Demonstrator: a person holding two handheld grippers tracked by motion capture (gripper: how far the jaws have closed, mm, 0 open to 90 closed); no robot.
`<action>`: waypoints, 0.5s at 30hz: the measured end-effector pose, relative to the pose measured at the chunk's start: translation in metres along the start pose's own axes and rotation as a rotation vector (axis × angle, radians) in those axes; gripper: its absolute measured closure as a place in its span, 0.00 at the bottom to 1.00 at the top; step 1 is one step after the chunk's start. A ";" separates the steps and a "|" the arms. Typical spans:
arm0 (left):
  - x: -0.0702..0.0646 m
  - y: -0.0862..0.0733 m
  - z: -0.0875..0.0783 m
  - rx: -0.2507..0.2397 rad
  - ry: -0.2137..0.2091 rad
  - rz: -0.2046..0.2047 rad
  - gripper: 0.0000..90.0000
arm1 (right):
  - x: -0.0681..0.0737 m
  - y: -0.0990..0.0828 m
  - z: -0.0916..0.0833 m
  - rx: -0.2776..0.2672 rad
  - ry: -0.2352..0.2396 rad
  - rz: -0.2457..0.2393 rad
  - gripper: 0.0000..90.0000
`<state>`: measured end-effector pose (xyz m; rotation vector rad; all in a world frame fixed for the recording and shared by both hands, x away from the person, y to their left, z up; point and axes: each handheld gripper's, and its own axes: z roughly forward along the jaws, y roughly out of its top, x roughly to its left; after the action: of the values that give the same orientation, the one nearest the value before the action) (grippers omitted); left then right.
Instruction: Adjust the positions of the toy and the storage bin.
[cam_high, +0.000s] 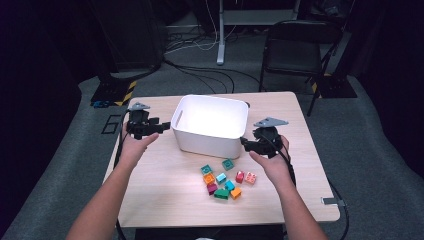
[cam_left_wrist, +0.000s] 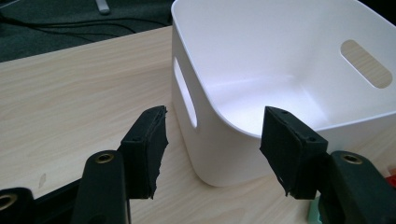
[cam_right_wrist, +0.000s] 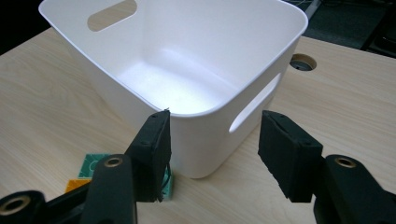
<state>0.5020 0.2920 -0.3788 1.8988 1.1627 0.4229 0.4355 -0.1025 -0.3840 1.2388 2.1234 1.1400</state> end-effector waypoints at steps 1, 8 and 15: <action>0.000 0.001 0.002 -0.003 0.005 0.002 0.46 | 0.001 0.001 0.001 0.000 0.003 -0.004 0.47; 0.001 0.003 0.020 0.020 0.023 0.006 0.49 | 0.002 -0.005 0.004 -0.003 0.010 -0.003 0.46; -0.003 0.003 0.030 0.031 -0.023 0.024 0.56 | 0.005 -0.007 0.009 -0.002 0.020 -0.013 0.46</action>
<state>0.5215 0.2746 -0.3939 1.9409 1.1380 0.3971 0.4361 -0.0964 -0.3948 1.2156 2.1413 1.1536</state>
